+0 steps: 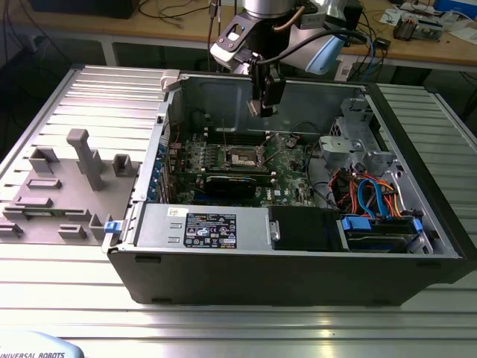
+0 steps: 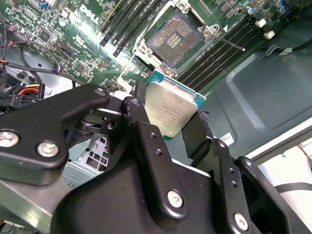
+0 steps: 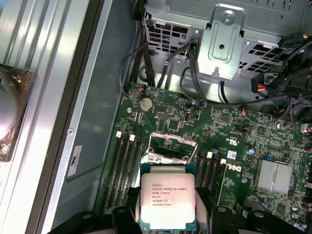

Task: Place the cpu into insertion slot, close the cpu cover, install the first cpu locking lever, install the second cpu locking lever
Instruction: 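Place the cpu into insertion slot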

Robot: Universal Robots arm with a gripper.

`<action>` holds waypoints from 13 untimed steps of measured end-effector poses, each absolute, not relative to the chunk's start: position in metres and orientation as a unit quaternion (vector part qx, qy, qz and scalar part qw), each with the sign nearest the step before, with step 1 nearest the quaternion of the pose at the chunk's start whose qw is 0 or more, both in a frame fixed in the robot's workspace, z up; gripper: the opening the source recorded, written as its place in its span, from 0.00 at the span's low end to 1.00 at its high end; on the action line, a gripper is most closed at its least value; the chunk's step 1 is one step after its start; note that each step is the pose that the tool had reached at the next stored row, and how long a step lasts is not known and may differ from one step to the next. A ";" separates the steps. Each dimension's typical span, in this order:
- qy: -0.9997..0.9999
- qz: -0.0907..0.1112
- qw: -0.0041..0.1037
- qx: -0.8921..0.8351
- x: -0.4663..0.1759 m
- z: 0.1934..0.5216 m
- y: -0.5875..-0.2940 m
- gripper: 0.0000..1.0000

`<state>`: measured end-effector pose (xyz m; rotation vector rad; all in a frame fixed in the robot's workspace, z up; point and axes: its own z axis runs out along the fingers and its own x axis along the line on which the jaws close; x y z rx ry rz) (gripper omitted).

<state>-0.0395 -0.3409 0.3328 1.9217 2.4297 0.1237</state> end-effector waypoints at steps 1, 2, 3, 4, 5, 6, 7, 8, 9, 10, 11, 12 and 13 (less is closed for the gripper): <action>0.784 0.040 0.021 0.620 -0.039 0.333 -0.341 0.54; 0.784 0.040 0.021 0.620 -0.039 0.333 -0.341 0.54; 0.784 0.040 0.021 0.620 -0.039 0.333 -0.341 0.54; 0.784 0.040 0.021 0.620 -0.039 0.333 -0.341 0.54; 0.784 0.040 0.021 0.620 -0.039 0.333 -0.341 0.54; 0.783 0.040 0.021 0.620 -0.039 0.332 -0.341 0.54; 0.783 0.040 0.021 0.620 -0.039 0.332 -0.341 0.54; 0.783 0.040 0.021 0.620 -0.039 0.332 -0.341 0.54; 0.782 0.040 0.021 0.621 -0.040 0.331 -0.341 0.54; 0.781 0.040 0.021 0.623 -0.040 0.330 -0.341 0.54; 0.780 0.040 0.021 0.625 -0.040 0.329 -0.341 0.54; 0.777 0.040 0.022 0.627 -0.040 0.328 -0.341 0.54; 0.775 0.040 0.022 0.630 -0.040 0.327 -0.341 0.54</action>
